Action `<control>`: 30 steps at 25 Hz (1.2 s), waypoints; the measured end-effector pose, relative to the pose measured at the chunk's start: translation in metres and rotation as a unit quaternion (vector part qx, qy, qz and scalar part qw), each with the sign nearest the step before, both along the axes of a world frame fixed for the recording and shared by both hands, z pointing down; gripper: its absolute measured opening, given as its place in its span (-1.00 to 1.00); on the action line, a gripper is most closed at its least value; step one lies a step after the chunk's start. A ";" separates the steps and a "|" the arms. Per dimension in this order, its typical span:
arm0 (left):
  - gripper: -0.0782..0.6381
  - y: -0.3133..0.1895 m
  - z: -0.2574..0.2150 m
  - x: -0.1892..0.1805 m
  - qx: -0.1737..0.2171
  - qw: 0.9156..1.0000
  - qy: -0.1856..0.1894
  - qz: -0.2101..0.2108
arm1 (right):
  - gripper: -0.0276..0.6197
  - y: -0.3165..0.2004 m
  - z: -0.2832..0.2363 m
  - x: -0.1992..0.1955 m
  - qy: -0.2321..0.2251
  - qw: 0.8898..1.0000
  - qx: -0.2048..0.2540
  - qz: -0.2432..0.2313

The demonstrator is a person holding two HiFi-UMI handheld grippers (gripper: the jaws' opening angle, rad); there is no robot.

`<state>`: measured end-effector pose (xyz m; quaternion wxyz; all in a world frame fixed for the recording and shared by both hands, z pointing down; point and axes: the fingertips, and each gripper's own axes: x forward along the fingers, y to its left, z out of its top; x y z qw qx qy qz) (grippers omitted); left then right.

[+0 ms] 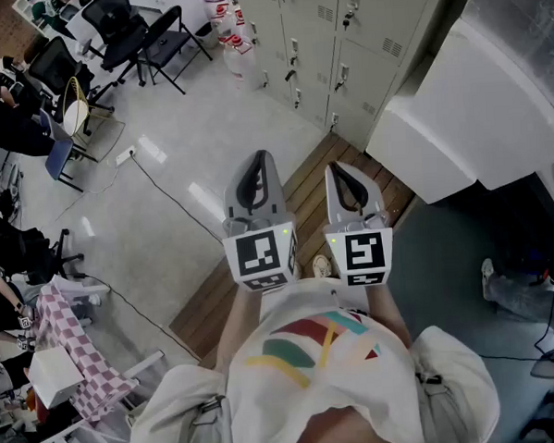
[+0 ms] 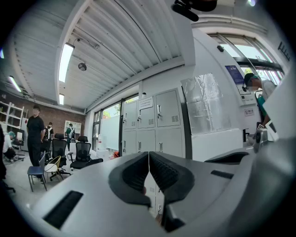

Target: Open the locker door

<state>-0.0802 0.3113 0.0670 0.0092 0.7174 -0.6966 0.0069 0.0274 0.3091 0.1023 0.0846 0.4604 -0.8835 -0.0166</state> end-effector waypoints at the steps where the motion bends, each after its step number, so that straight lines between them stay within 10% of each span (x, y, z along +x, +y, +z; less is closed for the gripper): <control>1: -0.74 -0.001 0.000 0.001 0.000 1.000 0.000 -0.002 | -0.90 -0.001 0.000 0.001 0.000 1.000 0.001 0.000; 30: -0.74 -0.058 0.007 0.000 0.024 0.998 0.011 -0.059 | -0.90 -0.063 0.012 0.045 -0.010 1.000 0.017 -0.014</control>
